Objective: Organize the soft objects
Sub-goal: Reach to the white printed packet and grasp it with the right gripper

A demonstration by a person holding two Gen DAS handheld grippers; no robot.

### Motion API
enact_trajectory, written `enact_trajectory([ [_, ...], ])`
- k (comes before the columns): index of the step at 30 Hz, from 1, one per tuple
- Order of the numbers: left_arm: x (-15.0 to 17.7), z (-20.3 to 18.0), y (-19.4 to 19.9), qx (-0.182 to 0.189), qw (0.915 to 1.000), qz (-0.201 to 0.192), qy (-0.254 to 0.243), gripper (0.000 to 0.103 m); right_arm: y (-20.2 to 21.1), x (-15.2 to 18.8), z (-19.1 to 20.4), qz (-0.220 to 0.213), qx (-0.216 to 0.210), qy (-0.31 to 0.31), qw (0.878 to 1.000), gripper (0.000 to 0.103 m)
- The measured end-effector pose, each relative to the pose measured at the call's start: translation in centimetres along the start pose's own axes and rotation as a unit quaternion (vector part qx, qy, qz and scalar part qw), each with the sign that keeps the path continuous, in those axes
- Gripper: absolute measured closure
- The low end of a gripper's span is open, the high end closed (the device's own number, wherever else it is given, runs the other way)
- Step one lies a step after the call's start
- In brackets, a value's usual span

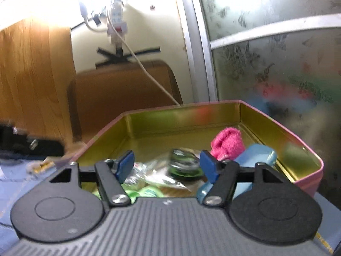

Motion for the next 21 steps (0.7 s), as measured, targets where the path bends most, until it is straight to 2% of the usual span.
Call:
enact_trajectory([
  [4, 1.2, 8.6, 2.2, -0.103, 0.9942, -0.01, 0.029, 0.024, 0.2, -1.4, 3.6, -0.013, -0.053, 0.012, 0.998, 0.034],
  [7, 2.3, 15.0, 4.0, -0.192, 0.9804, -0.017, 0.043, 0.024, 0.3, -1.2, 8.6, 0.004, -0.126, 0.052, 0.991, 0.034],
  [10, 3.2, 20.0, 5.8, -0.246, 0.9668, -0.027, 0.063, 0.024, -0.1, -0.5, 14.6, 0.037, -0.209, 0.09, 0.973, 0.034],
  [11, 3.5, 21.3, 6.3, -0.247, 0.9645, -0.026, 0.091, 0.025, -0.6, -0.3, 16.7, 0.053, -0.236, 0.095, 0.966, 0.034],
  [12, 3.4, 22.2, 6.7, -0.228, 0.9655, -0.033, 0.121, 0.024, -1.4, 0.0, 18.7, 0.069, -0.258, 0.098, 0.959, 0.034],
  [14, 3.5, 22.8, 7.6, -0.211, 0.9647, -0.056, 0.147, 0.023, -3.3, 0.3, 22.5, 0.091, -0.279, 0.108, 0.95, 0.035],
  [16, 3.4, 22.6, 8.0, -0.202, 0.9657, -0.071, 0.147, 0.023, -6.6, 0.5, 26.0, 0.108, -0.265, 0.127, 0.95, 0.034],
  [18, 3.2, 22.2, 8.3, -0.201, 0.9664, -0.088, 0.134, 0.017, -10.1, 0.6, 28.7, 0.124, -0.24, 0.145, 0.952, 0.031],
  [20, 3.0, 21.6, 8.2, -0.197, 0.9679, -0.096, 0.123, 0.015, -13.6, 1.0, 30.8, 0.144, -0.211, 0.164, 0.953, 0.018],
  [21, 2.9, 21.5, 8.0, -0.196, 0.9686, -0.096, 0.12, 0.015, -15.3, 1.3, 31.7, 0.157, -0.197, 0.171, 0.953, 0.016],
])
Point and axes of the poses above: each gripper's, at about its wrist camera, not at the fingertips, and y roughly against the way its jaws point, z to its left, x to its underside, the point moved 7 cm from there along -y, roughly the way its jaws point, and after that the axes turned 6 degrees about y, right-handed, at the moved point
